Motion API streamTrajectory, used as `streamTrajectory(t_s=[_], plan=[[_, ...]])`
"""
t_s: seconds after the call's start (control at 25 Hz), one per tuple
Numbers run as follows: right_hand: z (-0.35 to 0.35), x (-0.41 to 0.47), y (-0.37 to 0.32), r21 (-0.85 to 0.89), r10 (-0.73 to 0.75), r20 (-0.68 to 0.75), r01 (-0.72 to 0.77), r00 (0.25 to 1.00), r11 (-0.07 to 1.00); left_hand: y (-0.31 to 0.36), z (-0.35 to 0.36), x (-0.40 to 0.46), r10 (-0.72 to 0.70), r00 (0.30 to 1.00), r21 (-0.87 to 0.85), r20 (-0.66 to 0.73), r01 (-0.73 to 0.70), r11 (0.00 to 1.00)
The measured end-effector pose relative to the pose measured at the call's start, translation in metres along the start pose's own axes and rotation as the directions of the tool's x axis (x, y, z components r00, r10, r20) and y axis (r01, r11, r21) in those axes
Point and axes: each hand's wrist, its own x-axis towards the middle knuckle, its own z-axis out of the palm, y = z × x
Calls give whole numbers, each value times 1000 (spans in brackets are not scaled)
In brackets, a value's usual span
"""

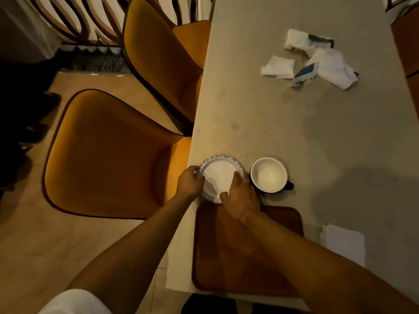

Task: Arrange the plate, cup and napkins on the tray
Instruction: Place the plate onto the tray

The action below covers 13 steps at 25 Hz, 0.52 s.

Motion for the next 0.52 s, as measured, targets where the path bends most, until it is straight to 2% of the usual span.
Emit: streamTrajectory(t_s=[0.2,0.36,0.52], plan=[[2,-14,-2,226,-34,-104,57,994,972,-2,-19,-17,-12,996,42,-94,16,999],[-1,-35,15,472,-100,-232,202,968,858,-13,-32,-53,-18,995,-53,-100,12,999],[11,-64,49,574,-136,-244,256,960,778,-37,-18,-90,-53,996,23,-78,55,998]])
